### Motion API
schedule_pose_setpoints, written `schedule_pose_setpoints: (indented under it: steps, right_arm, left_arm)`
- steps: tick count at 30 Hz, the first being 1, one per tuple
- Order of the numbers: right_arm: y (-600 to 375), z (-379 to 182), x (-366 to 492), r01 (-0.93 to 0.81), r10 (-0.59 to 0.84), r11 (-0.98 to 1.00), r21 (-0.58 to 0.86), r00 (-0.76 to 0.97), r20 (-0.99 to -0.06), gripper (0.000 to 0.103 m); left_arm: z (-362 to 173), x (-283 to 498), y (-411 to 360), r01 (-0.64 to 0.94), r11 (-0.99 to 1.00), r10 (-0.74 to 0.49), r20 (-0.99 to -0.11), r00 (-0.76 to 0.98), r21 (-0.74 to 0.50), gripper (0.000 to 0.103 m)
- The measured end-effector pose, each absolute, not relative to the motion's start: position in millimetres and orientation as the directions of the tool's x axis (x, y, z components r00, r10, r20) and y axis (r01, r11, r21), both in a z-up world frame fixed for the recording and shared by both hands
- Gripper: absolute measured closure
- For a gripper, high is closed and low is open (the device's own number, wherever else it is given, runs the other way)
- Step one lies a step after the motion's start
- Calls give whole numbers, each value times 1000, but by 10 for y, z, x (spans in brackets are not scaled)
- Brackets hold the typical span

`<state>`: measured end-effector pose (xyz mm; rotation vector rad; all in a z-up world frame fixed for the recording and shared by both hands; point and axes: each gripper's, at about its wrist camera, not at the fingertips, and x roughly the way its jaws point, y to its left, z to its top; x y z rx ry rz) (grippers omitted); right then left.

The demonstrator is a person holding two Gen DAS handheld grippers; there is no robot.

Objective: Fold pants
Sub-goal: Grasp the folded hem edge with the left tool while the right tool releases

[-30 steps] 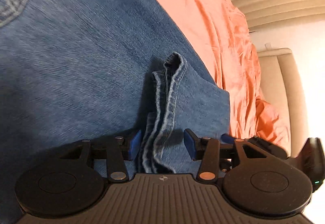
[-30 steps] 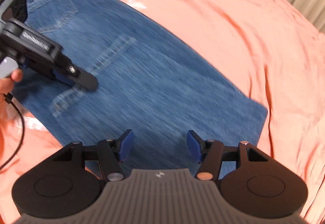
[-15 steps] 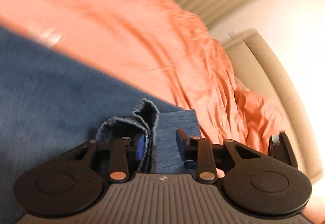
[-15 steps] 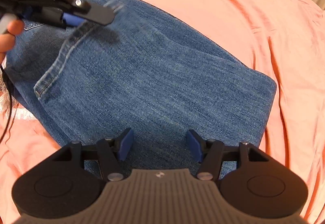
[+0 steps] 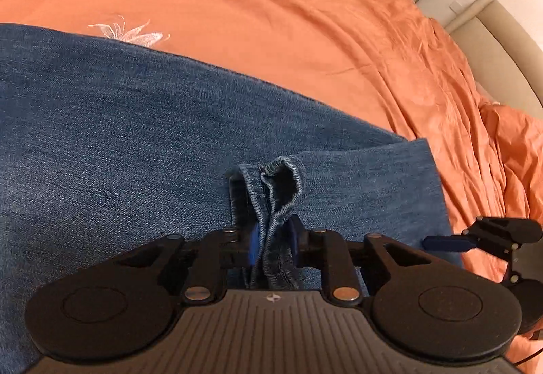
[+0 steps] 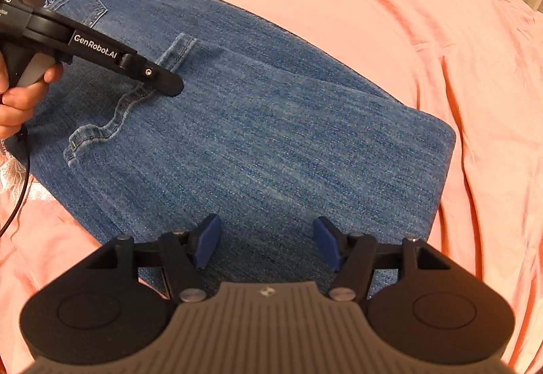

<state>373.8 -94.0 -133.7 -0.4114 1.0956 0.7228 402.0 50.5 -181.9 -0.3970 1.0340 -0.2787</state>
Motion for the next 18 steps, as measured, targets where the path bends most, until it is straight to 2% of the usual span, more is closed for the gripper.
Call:
schedule_pose_setpoints:
  steps: [1,3,4,5,6,8,9,10,13,14,16,17,18]
  right_arm:
    - [-945,-1338,3740,-706,323,707,44,267,-908,43]
    - [-947,-1317,3738,-702,325,711,47,268,-907,43]
    - [-948,-1316,3740,-701,325,712,48,269,-907,43]
    - [-950,-1318,3744,-699,326,713,49,270,-906,42]
    - [-950,-1321,3746,-698,327,715,49,271,-906,41]
    - [-951,-1313,3749,-697,325,716,44,277,-904,41]
    - [-958,-1301,3747,-696,325,717,40,284,-902,41]
    - [-968,-1282,3731,-696,328,717,37,290,-899,41]
    - [-1085,-1182,3719,-690,337,723,25,321,-885,42]
    - [-1145,-1134,3725,-684,334,730,15,338,-880,46]
    - [-1261,-1047,3779,-672,314,741,-16,367,-876,69]
    - [-1297,-1013,3820,-662,296,749,-38,386,-874,87]
    - [-1348,-978,3893,-647,283,760,-53,403,-871,87]
  left_arm:
    - [-1785,4035,506,35,893,-405,-769,495,-448,60]
    - [-1745,4027,579,20,877,-419,-744,520,-480,38]
    - [-1763,4058,606,7,864,-433,-735,521,-504,39]
    - [-1771,4081,635,-4,847,-452,-726,517,-531,41]
    - [-1787,4102,649,-14,832,-468,-716,518,-554,48]
    - [-1799,4143,613,-37,846,-436,-731,525,-532,70]
    - [-1794,4147,584,-50,872,-390,-752,531,-487,89]
    - [-1776,4133,568,-38,879,-381,-750,540,-475,93]
    - [-1590,4004,530,54,886,-398,-697,597,-460,96]
    - [-1504,3970,511,93,891,-405,-682,609,-445,96]
    - [-1337,3952,511,160,901,-409,-669,620,-402,96]
    - [-1284,3966,521,172,908,-400,-670,625,-381,96]
    - [-1252,4000,527,175,915,-387,-672,631,-362,96]
